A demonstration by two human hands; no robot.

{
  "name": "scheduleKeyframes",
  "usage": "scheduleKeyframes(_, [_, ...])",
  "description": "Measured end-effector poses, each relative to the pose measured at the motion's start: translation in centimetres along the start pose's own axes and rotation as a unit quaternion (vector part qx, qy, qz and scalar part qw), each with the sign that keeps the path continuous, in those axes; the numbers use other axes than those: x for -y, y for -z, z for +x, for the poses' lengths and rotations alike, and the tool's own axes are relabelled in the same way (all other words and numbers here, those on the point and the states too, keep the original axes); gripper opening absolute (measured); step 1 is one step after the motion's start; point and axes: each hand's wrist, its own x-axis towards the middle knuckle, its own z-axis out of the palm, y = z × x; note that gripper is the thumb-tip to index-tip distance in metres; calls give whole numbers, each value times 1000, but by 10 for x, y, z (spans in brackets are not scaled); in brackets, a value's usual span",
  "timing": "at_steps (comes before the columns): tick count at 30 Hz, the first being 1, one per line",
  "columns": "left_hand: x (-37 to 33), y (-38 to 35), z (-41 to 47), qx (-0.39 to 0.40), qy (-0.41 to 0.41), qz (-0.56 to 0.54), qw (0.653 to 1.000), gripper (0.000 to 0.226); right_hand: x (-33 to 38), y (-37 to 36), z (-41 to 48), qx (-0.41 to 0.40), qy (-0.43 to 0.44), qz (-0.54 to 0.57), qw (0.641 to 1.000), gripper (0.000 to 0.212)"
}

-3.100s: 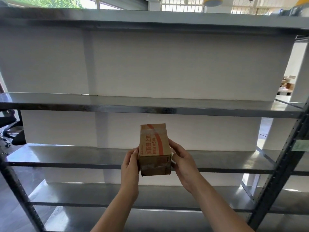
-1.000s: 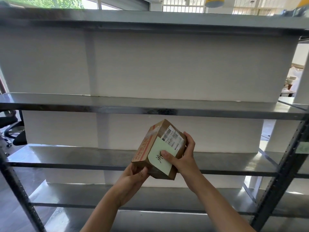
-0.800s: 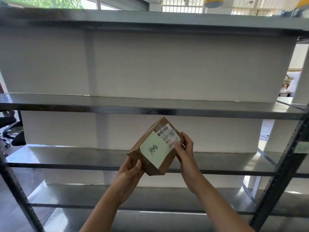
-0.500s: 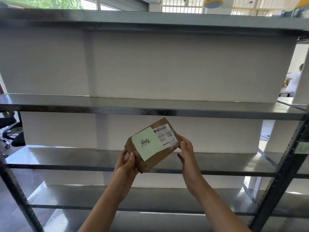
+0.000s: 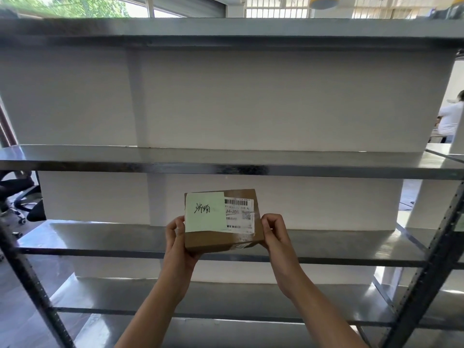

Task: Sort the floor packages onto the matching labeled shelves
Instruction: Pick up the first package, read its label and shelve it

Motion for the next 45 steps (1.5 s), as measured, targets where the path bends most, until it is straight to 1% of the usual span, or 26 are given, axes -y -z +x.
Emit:
scheduleKeyframes(3, [-3, -1, -1, 1, 0, 4, 1000, 21, 0, -2, 0, 3, -2, 10, 1000, 17])
scheduleKeyframes(7, [-8, -5, -1, -4, 5, 47, 999, 19, 5, -2, 1, 21, 3, 23, 1000, 35])
scheduleKeyframes(11, [-7, -15, -4, -16, -16, 110, 994, 19, 2, 7, 0, 56, -4, 65, 996, 44])
scheduleKeyframes(15, [1, -30, -10, -20, -37, 166, 985, 26, 2, 23, -3, 59, -10, 75, 995, 44])
scheduleKeyframes(18, [13, -39, -13, -40, -45, 192, 980, 31, 4, 36, -2, 55, -11, 70, 996, 44])
scheduleKeyframes(22, [22, -56, -16, -62, -44, 211, 975, 45, 11, 48, 0, 63, -3, 68, 996, 51])
scheduleKeyframes(24, [21, -63, -17, -61, -66, 212, 973, 49, 17, 52, 2, 67, 4, 70, 995, 52])
scheduleKeyframes(26, [17, -68, -20, -53, -99, 205, 972, 49, 19, 55, 6, 70, 5, 83, 994, 48])
scheduleKeyframes(29, [10, -68, -28, -60, -122, 201, 970, 49, 16, 54, 10, 92, -3, 90, 992, 45])
scheduleKeyframes(32, [5, -61, -37, -100, -139, 191, 966, 44, 11, 43, 13, 130, -13, 83, 988, 45])
scheduleKeyframes(35, [-2, -53, -47, -149, -139, 176, 963, 39, 7, 28, 16, 162, -17, 83, 983, 46])
scheduleKeyframes(39, [-10, -38, -61, -184, -135, 118, 967, 38, -1, 5, 15, 194, -22, 83, 977, 45])
scheduleKeyframes(42, [-13, -22, -74, -228, -145, 90, 959, 37, -9, -15, 11, 230, -32, 89, 969, 45])
scheduleKeyframes(45, [-20, -2, -91, -262, -160, 87, 948, 38, -16, -42, 7, 271, -34, 101, 957, 48])
